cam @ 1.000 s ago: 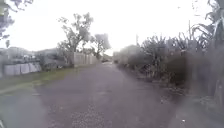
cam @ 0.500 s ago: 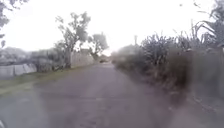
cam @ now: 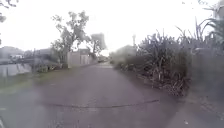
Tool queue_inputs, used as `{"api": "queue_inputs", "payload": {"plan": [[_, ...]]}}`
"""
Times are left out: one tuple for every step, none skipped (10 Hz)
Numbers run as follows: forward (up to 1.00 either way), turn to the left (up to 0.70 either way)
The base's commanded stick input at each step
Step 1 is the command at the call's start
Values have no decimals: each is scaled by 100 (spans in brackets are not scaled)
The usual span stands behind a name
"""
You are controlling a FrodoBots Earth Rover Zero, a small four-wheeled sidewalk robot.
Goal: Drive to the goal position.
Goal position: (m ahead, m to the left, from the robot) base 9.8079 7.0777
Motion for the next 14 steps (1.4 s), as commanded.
{"api": "queue_inputs", "payload": {"plan": [[70,-14],[70,-14],[70,-14],[70,-14],[70,-14],[70,-13],[70,-7],[70,0],[70,0],[70,0],[70,1],[70,6],[70,11],[70,12]]}}
